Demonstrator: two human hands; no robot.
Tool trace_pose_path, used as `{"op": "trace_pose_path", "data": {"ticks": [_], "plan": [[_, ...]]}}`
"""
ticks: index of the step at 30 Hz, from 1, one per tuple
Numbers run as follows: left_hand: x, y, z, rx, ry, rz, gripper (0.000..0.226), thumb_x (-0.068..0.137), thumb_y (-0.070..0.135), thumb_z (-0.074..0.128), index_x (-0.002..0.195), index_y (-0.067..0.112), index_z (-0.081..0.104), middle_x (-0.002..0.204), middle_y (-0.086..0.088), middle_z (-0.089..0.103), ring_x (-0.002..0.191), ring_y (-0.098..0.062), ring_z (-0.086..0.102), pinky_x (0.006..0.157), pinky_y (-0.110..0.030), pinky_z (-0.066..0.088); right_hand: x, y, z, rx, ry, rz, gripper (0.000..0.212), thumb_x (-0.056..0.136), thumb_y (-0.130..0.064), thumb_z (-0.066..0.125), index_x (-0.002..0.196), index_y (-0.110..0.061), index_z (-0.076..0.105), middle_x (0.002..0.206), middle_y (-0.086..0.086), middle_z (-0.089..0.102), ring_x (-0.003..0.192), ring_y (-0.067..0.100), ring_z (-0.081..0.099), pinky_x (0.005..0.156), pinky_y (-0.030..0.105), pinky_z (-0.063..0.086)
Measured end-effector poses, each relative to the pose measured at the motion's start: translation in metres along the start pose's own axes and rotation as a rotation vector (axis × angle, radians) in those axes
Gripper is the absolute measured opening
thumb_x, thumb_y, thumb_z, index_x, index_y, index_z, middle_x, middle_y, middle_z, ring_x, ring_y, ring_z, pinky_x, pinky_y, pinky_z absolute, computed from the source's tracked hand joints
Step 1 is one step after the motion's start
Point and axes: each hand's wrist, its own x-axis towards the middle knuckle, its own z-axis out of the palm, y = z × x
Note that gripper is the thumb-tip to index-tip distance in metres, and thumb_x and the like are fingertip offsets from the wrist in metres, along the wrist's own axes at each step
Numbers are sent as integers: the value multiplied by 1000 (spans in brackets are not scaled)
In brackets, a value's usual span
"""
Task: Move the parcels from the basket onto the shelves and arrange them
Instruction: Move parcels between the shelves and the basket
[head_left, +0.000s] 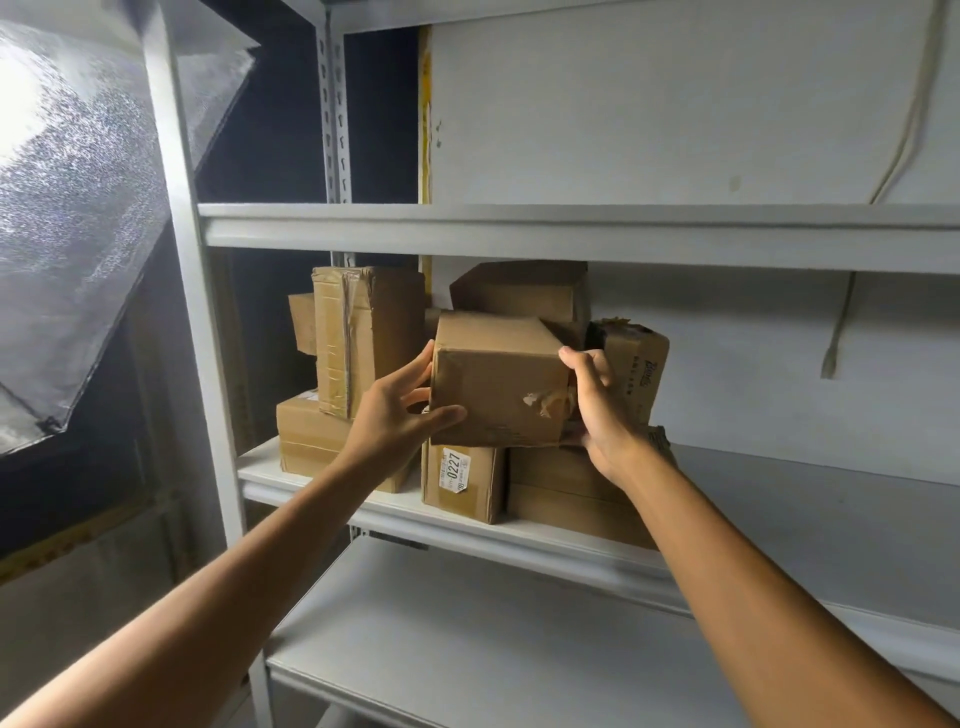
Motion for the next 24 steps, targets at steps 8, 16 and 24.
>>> {"op": "trace_pose_path", "data": {"ticks": [8, 16, 24], "plan": [[-31, 20, 10, -228, 25, -62, 85, 51, 83, 64, 127, 49, 47, 121, 30, 56, 105, 13, 56, 87, -16, 48, -30, -4, -14, 95, 63, 68, 30, 84, -46, 57, 89, -17, 52, 119, 22, 57, 113, 35, 56, 97, 62, 46], [-36, 48, 44, -507, -52, -283, 71, 68, 65, 57, 130, 31, 46, 139, 0, 47, 130, -27, 43, 103, -63, 37, -74, 4, -48, 120, 200, 29, 14, 70, -42, 55, 68, -29, 56, 87, 12, 61, 88, 29, 61, 73, 42, 49], [-50, 67, 94, -536, -346, -249, 61, 78, 49, 66, 130, 53, 35, 120, 21, 51, 108, -8, 53, 84, -32, 48, -104, 15, -119, 157, 149, 42, 34, 72, -37, 56, 105, -38, 64, 98, 1, 68, 90, 21, 65, 67, 37, 54]]}}
